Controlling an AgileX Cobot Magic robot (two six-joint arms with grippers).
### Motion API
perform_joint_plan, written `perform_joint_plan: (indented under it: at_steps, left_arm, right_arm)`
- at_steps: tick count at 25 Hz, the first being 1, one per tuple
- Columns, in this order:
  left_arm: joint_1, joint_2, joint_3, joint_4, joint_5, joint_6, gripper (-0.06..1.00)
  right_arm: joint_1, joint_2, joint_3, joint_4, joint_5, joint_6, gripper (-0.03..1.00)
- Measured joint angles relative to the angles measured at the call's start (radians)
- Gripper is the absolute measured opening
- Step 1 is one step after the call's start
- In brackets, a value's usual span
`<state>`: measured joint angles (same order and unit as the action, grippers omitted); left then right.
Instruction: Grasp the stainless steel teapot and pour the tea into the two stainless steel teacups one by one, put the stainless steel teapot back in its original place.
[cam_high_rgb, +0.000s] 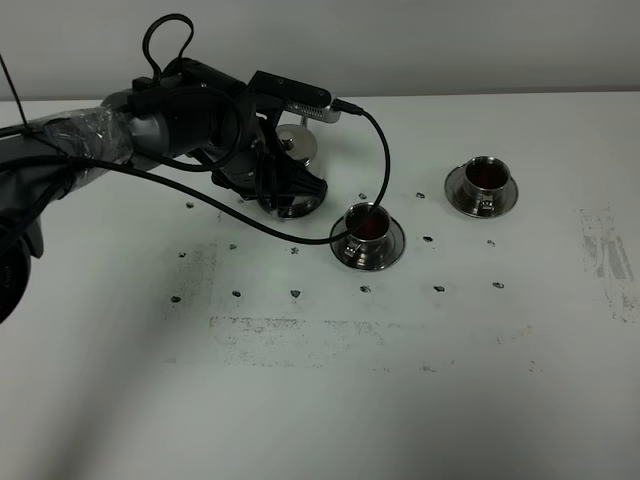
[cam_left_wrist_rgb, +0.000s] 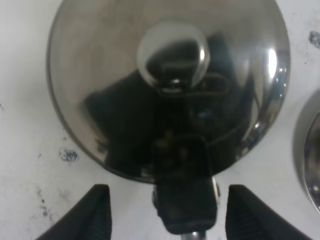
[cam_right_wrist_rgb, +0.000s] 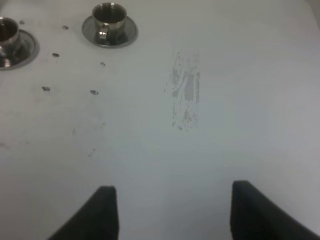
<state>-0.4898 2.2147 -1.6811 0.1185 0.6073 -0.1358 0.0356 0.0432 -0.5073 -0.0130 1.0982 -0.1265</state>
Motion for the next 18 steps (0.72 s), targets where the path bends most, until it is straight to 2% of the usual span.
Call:
perform_joint_plan:
  at_steps: [8, 18]
  left_arm:
    - [-0.007, -0.047, 0.000, -0.006, 0.048, -0.005, 0.50]
    - [-0.052, -0.178, 0.002, -0.002, 0.123, -0.005, 0.50]
  right_arm:
    - [0.000, 0.000, 0.000, 0.000, 0.000, 0.000, 0.50]
    - [0.000, 0.000, 0.000, 0.000, 0.000, 0.000, 0.50]
